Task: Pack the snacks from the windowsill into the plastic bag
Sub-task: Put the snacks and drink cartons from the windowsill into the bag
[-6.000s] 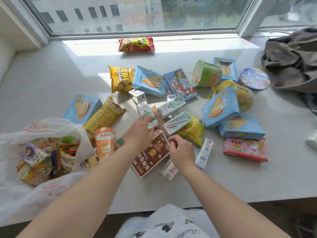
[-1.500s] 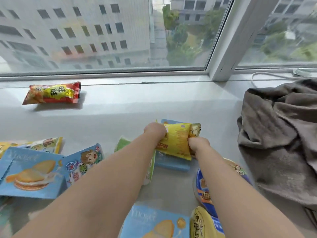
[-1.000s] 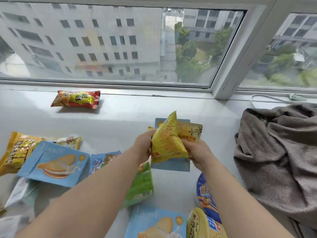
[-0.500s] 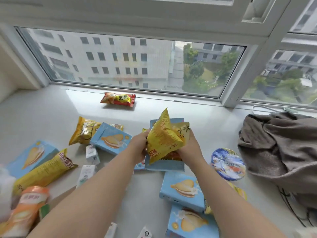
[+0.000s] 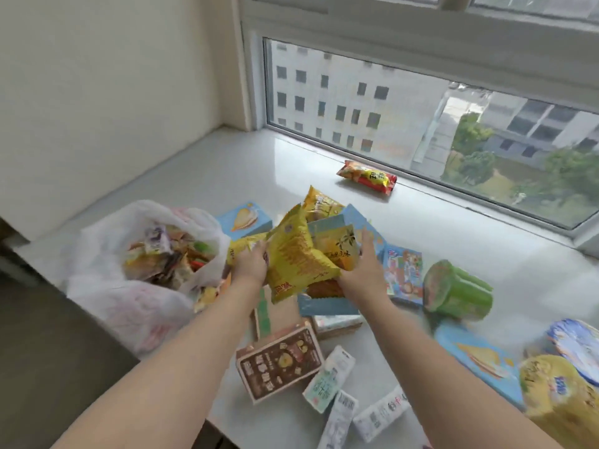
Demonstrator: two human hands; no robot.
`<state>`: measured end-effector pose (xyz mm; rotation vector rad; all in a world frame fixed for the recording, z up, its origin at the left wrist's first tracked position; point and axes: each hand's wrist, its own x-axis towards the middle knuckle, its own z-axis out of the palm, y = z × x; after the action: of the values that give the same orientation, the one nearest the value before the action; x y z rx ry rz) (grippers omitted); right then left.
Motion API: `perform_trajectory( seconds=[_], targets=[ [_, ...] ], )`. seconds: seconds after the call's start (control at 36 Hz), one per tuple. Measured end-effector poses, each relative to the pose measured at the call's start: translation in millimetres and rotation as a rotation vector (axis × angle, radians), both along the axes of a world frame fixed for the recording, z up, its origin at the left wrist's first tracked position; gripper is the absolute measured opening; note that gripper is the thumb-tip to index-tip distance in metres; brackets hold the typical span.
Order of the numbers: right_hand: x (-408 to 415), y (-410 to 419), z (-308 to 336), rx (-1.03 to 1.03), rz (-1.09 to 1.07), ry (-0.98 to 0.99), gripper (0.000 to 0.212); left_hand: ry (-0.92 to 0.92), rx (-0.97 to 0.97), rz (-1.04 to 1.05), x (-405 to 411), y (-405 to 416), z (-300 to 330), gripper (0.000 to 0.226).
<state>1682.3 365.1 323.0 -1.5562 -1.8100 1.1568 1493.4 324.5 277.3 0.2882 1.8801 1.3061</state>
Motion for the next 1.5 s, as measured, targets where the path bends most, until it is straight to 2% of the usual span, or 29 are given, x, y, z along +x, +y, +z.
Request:
perform_trajectory(
  seconds=[0.11,0.22,0.36,0.61,0.72,0.75,0.83,0.89,1.03,1.14,1.25,1.36,1.44,1.5],
  targets=[
    [-53,-21,-12,-0.007,0.058,-0.133,0.085,0.106,-0.06,0.203,-69,-40,-9,0.067],
    [-105,-33,-14,-0.065,0.101,-0.2,0.056,0.198,-0.076,0.357,-121,-74,14,0.047],
    [-175,-48,-23,-0.089,0.047,-0.182,0.057,0.222,-0.104,0.435,-191,-99,2,0.045],
    [-287,-60,-43,-0.06,-0.053,-0.172,0.054,0.218,-0.17,0.402,-299,-103,-20,0.042],
    [-326,-58,-48,0.037,-0.023,-0.166,0.053,0.24,-0.184,0.265,-331,-93,-39,0.023],
    [-335,-56,-51,0.057,-0.002,-0.184,0.053,0.244,-0.18,0.215,-337,-90,-45,0.027],
    [-358,-50,-58,0.11,0.068,-0.272,0.058,0.234,-0.147,0.053,-349,-81,-58,0.063],
    [-369,-46,-67,0.152,0.128,-0.349,0.059,0.302,-0.175,-0.119,-351,-75,-66,0.077],
    [-393,-37,-79,0.244,0.238,-0.576,0.051,0.574,-0.341,-0.445,-346,-69,-90,0.086],
    [-412,-32,-96,0.337,0.367,-0.645,0.046,0.668,-0.391,-0.611,-346,-70,-112,0.096],
    [-417,-27,-113,0.409,0.476,-0.701,0.05,0.755,-0.538,-0.929,-345,-78,-124,0.099],
    [-416,-33,-135,0.384,0.525,-0.742,0.057,0.748,-0.558,-0.915,-348,-81,-124,0.091],
    [-409,-39,-147,0.371,0.504,-0.75,0.07,0.717,-0.569,-0.785,-360,-81,-121,0.089],
    [-407,-34,-143,0.322,0.465,-0.734,0.067,0.706,-0.549,-0.646,-370,-81,-120,0.089]
  ],
)
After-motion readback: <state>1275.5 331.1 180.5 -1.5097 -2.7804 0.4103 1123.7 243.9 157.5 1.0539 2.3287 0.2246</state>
